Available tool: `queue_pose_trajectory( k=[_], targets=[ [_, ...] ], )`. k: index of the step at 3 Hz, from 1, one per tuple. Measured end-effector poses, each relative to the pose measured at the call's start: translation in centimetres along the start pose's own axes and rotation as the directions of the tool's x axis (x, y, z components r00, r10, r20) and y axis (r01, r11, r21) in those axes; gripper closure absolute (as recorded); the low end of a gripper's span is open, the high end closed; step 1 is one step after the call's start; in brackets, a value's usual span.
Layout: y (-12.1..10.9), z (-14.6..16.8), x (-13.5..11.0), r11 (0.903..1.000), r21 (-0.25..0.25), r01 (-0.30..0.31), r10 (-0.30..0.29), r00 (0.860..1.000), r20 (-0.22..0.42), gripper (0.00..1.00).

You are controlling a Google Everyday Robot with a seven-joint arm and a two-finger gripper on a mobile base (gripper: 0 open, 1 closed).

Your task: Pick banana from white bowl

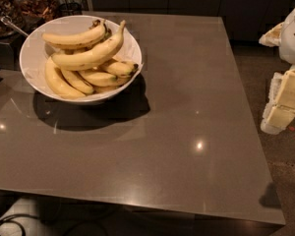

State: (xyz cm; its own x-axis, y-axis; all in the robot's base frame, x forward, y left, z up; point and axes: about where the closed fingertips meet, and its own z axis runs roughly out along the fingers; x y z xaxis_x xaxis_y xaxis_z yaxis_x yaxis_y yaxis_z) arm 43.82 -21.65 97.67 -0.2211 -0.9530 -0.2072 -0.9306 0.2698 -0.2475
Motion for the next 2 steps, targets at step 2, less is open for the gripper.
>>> queue_pose_trajectory(
  k=[2],
  targets=[
    [0.3, -1.1, -2.9, 0.999, -0.003, 0.044, -0.044, 0.999, -0.032, 0.0]
  ],
)
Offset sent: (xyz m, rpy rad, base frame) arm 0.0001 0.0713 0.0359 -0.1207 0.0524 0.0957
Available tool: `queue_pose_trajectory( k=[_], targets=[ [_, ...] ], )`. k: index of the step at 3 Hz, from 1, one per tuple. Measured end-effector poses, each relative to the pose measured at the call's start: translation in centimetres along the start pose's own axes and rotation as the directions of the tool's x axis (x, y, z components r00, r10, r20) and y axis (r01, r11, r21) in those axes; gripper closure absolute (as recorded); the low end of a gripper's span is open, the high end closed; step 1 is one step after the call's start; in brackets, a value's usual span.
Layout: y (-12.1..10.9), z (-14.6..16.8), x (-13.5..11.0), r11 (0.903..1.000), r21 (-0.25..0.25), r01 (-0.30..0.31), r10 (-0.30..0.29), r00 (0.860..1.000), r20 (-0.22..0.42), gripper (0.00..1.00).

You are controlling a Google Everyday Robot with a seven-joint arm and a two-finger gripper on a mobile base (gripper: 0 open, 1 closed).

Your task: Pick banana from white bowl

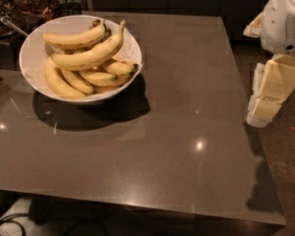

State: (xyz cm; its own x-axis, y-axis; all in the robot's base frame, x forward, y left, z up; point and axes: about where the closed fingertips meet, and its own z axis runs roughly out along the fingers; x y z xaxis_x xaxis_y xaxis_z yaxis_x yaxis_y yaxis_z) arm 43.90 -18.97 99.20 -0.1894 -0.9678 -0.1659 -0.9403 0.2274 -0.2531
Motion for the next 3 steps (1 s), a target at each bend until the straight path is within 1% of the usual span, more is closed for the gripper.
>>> queue_pose_trajectory(
  k=[1, 2, 3],
  targets=[
    [0.6, -0.4, -4.7, 0.9964, -0.014, 0.084, -0.084, 0.996, -0.038, 0.0],
    [0.8, -0.3, -8.9, 0.9822, -0.031, 0.185, -0.187, 0.981, -0.05, 0.0],
    [0.4, -0.8, -9.8, 0.981, 0.004, 0.194, -0.194, 0.981, -0.029, 0.0]
  ],
)
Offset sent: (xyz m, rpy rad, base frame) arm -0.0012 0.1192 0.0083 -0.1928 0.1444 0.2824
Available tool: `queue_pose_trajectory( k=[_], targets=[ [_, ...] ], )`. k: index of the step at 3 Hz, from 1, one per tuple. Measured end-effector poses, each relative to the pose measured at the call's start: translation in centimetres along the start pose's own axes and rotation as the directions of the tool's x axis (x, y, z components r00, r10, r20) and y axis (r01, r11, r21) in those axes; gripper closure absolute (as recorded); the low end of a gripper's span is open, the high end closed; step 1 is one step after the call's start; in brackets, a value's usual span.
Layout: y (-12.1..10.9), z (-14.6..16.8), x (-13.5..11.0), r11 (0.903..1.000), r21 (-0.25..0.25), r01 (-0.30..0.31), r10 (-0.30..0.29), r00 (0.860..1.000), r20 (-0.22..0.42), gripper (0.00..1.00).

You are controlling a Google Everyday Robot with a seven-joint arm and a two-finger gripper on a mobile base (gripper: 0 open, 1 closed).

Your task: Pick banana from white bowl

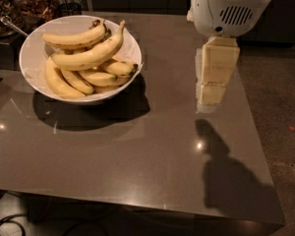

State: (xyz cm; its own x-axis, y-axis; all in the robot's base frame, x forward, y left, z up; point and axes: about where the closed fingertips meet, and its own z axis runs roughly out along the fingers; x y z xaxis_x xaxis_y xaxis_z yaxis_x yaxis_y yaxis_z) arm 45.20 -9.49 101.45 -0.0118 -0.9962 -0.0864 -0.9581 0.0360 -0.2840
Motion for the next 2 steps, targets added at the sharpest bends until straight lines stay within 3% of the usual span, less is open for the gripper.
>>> queue_pose_trajectory(
  k=[1, 2],
  targets=[
    [-0.3, 0.0, -2.7, 0.9996, 0.022, 0.017, -0.017, 1.0, 0.026, 0.0],
    [-1.7, -0.3, -7.8, 0.9986, 0.034, 0.041, -0.042, 0.998, 0.038, 0.0]
  ],
)
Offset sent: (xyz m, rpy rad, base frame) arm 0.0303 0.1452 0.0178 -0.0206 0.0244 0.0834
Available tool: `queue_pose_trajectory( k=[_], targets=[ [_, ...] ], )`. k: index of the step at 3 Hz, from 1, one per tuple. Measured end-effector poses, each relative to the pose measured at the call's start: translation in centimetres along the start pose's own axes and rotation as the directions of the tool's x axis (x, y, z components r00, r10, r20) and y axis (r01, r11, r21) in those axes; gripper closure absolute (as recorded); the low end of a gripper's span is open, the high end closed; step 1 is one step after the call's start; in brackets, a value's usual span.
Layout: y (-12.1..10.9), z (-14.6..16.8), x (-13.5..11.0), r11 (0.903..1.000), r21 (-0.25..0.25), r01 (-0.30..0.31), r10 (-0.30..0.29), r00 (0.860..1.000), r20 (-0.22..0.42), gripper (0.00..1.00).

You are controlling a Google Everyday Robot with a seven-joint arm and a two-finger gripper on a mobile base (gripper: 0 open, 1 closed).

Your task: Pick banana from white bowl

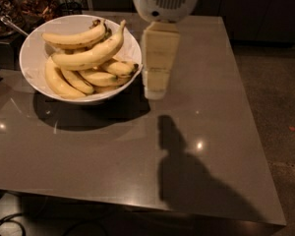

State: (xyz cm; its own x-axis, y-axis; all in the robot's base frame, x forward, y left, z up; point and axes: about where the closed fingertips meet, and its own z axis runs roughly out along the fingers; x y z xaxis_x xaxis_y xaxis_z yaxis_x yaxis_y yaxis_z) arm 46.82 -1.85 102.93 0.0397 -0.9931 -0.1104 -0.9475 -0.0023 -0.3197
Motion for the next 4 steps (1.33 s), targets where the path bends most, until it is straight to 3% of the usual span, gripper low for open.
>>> queue_pose_trajectory(
  k=[1, 2, 4],
  targets=[
    [-3.4, 0.3, -6.5, 0.9989, 0.029, 0.035, -0.036, 0.999, 0.039, 0.0],
    [-4.0, -0.5, -9.4, 0.9954, 0.068, 0.068, -0.074, 0.993, 0.09, 0.0],
    [-6.0, 2.8, -9.2, 0.9999, -0.009, -0.009, 0.009, 0.994, 0.106, 0.0]
  ],
)
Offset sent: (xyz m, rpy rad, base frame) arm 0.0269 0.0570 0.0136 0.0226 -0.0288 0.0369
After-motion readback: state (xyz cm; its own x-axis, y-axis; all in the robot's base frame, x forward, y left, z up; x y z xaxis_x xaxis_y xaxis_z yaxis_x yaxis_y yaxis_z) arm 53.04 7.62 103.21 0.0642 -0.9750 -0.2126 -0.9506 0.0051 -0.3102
